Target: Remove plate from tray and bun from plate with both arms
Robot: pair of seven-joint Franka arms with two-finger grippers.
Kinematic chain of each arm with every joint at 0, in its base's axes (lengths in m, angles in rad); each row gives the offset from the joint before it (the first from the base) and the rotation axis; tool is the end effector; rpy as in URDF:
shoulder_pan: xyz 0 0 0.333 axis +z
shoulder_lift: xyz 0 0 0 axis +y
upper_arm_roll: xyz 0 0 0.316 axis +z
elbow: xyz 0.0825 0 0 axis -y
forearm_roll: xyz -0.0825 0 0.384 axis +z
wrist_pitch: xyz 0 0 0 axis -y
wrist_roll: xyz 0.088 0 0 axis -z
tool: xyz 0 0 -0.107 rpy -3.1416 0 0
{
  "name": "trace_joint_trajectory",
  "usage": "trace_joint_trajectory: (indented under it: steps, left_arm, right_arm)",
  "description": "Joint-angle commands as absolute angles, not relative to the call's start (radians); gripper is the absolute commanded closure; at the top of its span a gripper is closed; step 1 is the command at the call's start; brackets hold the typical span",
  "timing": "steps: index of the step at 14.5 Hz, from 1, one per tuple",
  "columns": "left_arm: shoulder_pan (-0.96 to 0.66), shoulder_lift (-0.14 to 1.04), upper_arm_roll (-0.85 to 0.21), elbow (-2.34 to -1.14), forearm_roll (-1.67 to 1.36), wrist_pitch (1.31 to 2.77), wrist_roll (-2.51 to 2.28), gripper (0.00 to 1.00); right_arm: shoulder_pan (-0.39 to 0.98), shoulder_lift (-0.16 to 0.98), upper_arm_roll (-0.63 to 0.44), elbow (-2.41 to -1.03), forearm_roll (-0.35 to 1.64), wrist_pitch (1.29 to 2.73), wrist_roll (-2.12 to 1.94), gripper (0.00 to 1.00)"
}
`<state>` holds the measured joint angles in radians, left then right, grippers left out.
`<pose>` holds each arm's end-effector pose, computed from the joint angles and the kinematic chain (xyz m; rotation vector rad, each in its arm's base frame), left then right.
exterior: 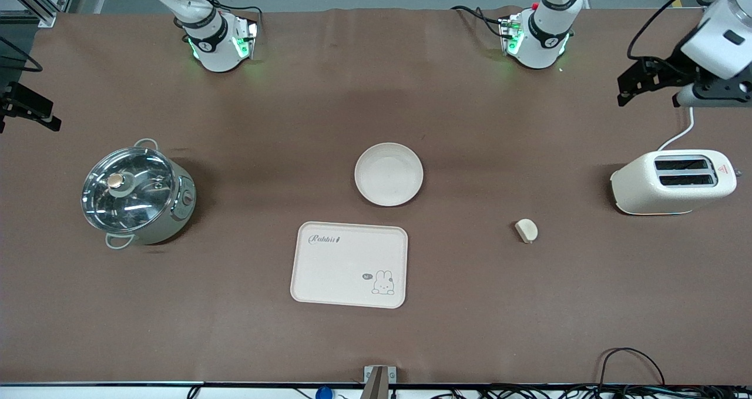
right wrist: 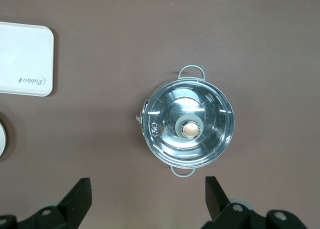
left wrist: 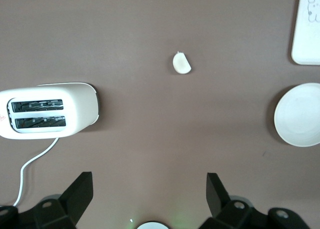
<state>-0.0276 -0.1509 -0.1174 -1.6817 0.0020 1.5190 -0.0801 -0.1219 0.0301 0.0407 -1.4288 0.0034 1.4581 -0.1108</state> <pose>0.4956 -0.0771 0.6470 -3.1191 0.0989 0.0165 0.5504 -0.0448 0.6642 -3.1366 -0.0470 0.0005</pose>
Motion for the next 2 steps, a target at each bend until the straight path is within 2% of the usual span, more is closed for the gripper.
trace_joint_trajectory:
  steps: [1,2]
  left_arm:
    - [-0.006,-0.175,-0.144,-1.674,0.021,1.514,-0.048,0.00]
    - [-0.006,-0.143,-0.141,-1.639,0.023,1.508,-0.046,0.00]
  right_arm:
    - [-0.127,0.008,0.046,-1.451,0.002,1.457,-0.123,0.00]
    - [-0.127,0.008,0.046,-1.451,0.002,1.457,-0.123,0.00]
